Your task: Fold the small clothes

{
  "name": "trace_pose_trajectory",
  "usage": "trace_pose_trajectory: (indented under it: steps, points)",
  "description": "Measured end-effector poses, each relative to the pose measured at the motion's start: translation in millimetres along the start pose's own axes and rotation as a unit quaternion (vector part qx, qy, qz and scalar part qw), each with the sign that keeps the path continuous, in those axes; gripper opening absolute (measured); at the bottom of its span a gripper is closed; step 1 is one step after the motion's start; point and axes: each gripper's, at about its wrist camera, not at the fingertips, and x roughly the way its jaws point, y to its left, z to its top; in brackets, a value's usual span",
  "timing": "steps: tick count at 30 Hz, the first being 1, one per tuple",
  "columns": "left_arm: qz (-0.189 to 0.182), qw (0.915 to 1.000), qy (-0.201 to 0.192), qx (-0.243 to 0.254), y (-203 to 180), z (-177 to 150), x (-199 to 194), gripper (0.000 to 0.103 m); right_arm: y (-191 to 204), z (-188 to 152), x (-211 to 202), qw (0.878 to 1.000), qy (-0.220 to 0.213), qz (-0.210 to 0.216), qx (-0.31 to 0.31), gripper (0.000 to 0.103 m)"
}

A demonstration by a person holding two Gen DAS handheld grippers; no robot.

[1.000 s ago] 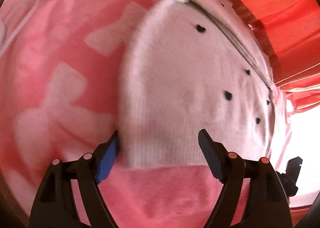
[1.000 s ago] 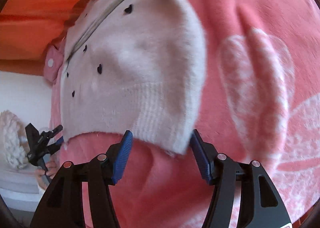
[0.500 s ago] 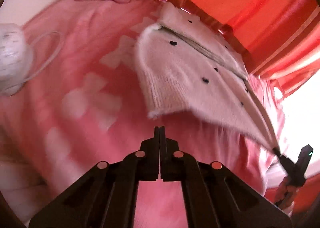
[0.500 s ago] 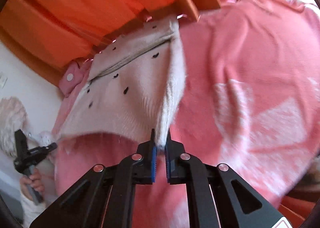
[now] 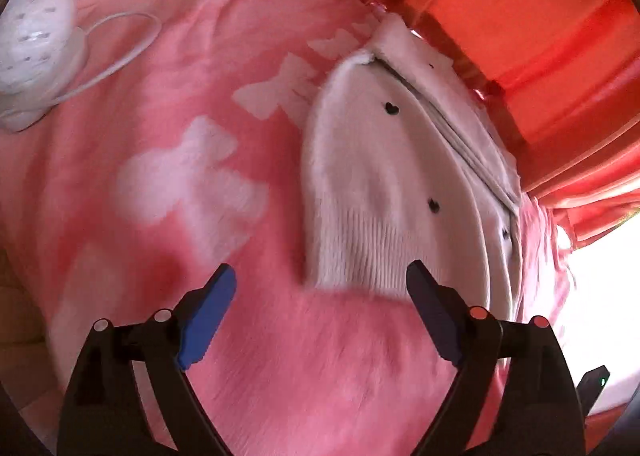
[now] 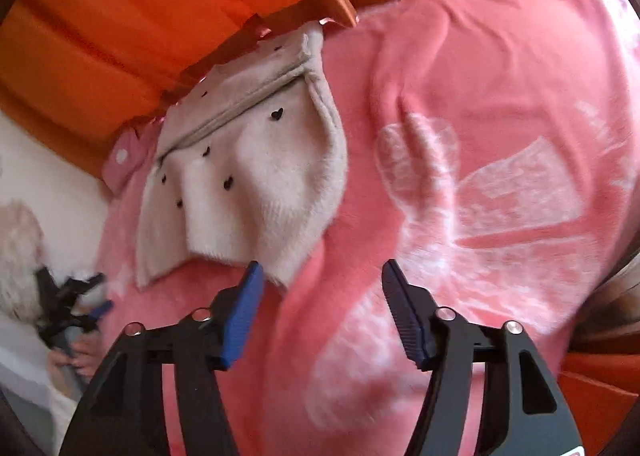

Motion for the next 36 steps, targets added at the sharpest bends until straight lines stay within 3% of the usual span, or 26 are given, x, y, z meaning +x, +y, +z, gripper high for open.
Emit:
trace_pose_trajectory:
  steps: [4, 5, 6, 8, 10, 11, 12, 17, 21, 26, 30, 33, 36]
  points:
    - [0.009, 0.997, 0.07, -0.033, 2, 14, 59, 0.085, 3, 12, 43, 0.997, 0.059, 0.0, 0.046, 0.062]
    - [0.006, 0.9969, 0.069, -0.039, 1, 14, 63, 0.089, 3, 14, 51, 0.996, 0.069, 0.008, 0.053, 0.062]
    - [0.003, 0.9979, 0.056, -0.031, -3, 14, 61, 0.086, 5, 17, 61, 0.995, 0.08, 0.018, 0.061, 0.062]
    - [-0.022, 0.9962, 0.084, -0.014, -12, 14, 67, 0.06, 10, 19, 73, 0.993, 0.094, 0.031, 0.066, 0.06]
    - [-0.038, 0.9941, 0.101, -0.011, -16, 13, 67, 0.015, 18, 22, 84, 0.992, 0.105, 0.036, 0.06, 0.041]
    - [-0.046, 0.9929, 0.109, -0.01, -17, 13, 65, 0.008, 24, 24, 87, 0.992, 0.107, 0.037, 0.051, 0.014]
    - [-0.048, 0.9934, 0.104, -0.009, -17, 13, 58, 0.008, 28, 24, 86, 0.993, 0.103, 0.039, 0.047, 0.009]
    - [-0.069, 0.9961, 0.052, 0.016, -14, 9, -8, 0.006, 47, 19, 22, 0.999, 0.01, 0.031, -0.011, 0.006]
    - [-0.072, 0.9957, 0.034, 0.047, -7, -21, -65, 0.006, 32, -9, -39, 0.999, -0.032, 0.003, -0.032, 0.006]
    - [-0.068, 0.9937, 0.072, 0.052, 14, -96, -100, 0.006, 14, -69, -78, 0.997, -0.008, -0.043, -0.063, 0.005]
    - [-0.079, 0.9916, 0.1, 0.023, 22, -144, -119, 0.005, 14, -107, -109, 0.996, 0.007, -0.04, -0.078, 0.005]
    - [-0.102, 0.9926, 0.058, 0.03, 11, -123, -151, 0.005, 36, -87, -137, 0.994, -0.051, -0.015, -0.1, 0.005]
    - [-0.093, 0.9897, -0.029, 0.105, -34, -59, -163, 0.006, 54, -23, -146, 0.983, -0.149, 0.011, -0.11, 0.006]
